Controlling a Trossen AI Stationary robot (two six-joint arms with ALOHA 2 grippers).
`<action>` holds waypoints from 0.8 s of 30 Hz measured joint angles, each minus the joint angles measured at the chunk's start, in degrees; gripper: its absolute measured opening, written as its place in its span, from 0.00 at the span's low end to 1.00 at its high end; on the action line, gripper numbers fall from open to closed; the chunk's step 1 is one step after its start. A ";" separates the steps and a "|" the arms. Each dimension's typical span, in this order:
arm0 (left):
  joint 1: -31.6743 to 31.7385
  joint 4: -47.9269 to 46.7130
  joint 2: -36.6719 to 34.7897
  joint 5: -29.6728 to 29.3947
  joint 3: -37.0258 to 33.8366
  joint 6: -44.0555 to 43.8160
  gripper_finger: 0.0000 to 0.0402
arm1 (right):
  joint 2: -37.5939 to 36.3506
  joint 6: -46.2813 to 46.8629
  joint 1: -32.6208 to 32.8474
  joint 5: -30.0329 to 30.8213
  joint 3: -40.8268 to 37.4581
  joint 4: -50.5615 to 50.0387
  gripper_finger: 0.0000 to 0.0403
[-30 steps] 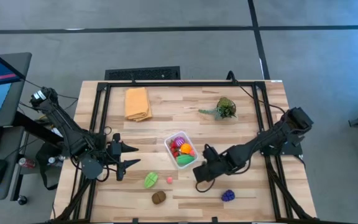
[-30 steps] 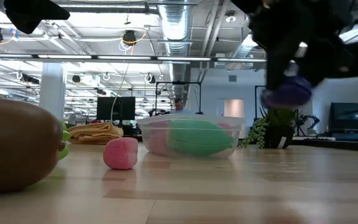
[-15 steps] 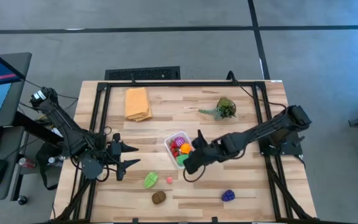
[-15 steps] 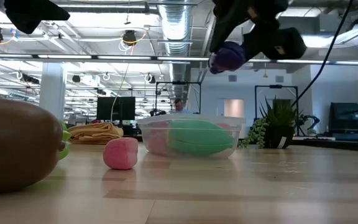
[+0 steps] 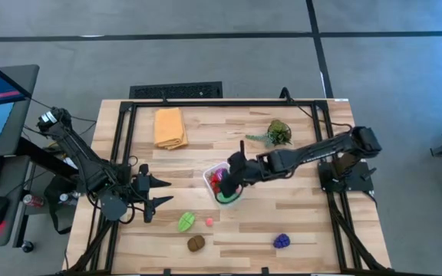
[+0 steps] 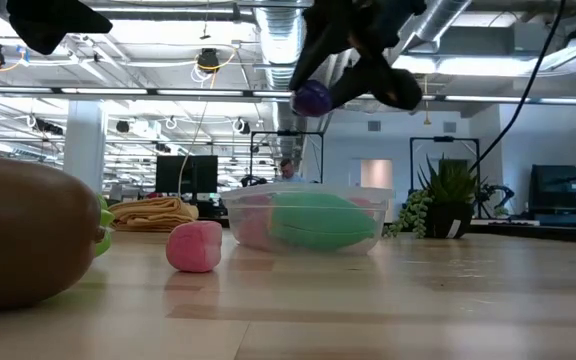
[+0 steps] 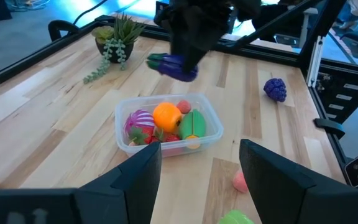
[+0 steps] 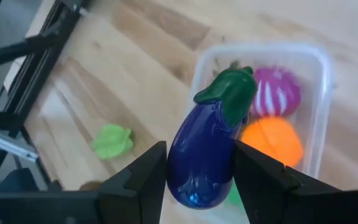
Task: Pick and placing Produce into tupperware
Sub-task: Put the violet eggplant into the transparent bin
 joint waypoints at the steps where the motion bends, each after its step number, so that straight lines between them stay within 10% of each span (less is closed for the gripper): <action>1: -0.01 0.00 0.00 -0.09 0.00 0.00 0.52 | 0.03 -0.65 -0.50 -0.01 0.00 0.20 0.49; 24: -0.02 -1.15 0.00 -2.71 0.00 -0.18 0.52 | 4.50 -3.91 -3.82 -0.33 -0.35 1.83 0.48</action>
